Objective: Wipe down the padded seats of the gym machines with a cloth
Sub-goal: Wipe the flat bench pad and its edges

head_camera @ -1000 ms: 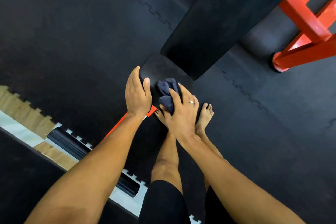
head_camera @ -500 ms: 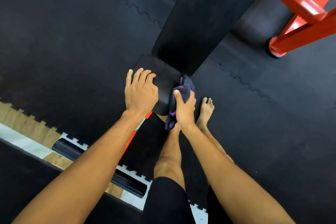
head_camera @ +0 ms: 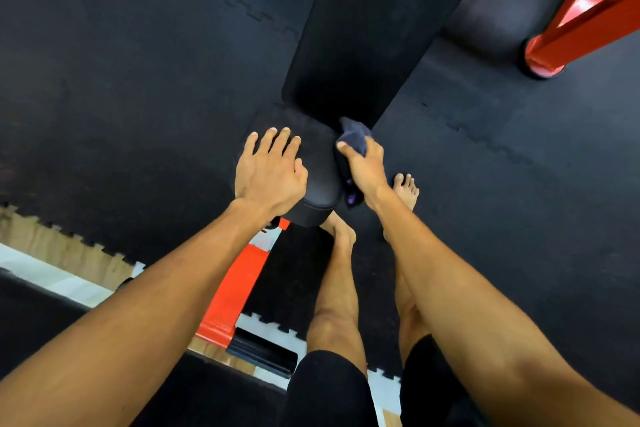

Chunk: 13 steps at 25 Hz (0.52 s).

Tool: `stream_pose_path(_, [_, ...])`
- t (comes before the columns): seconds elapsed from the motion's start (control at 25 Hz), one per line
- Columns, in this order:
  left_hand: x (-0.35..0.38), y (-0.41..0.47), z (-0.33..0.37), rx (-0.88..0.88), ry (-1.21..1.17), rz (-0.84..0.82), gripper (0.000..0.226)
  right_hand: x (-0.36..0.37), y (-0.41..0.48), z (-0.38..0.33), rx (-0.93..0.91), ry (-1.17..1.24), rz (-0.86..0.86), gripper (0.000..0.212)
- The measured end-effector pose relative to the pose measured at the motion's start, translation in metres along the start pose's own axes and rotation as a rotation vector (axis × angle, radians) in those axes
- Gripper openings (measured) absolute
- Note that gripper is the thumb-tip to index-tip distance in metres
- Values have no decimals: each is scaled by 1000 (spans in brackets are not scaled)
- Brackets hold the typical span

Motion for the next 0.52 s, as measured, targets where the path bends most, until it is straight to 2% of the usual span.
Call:
stream_pose_path(0.08, [-2, 0, 1, -7, 2, -16, 60, 3, -27, -10, -143, -117, -28, 63])
stream_pose_path(0.16, [-4, -1, 3, -13, 16, -15, 67, 7, -32, -7, -201, -190, -39, 58])
stream_pose_path(0.32, [-6, 0, 4, -21, 27, -29, 73, 2, 17, -33, -185, -422, 4, 48])
stream_pose_path(0.44, [-5, 2, 4, -15, 27, -12, 73, 18, 47, -74, -203, -665, -51, 53])
stream_pose_path(0.52, [-5, 0, 3, -18, 32, -7, 71, 32, 39, -96, -305, -764, -111, 56])
Point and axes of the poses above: each hand's wrist, its own y-axis towards the middle knuckle, its own x-axis out of the palm, z = x × y, the point moved 7 cm from there along y, towards the middle knuckle, and after that the axes turned 12 degrees about -y, right-handed, at the moved point
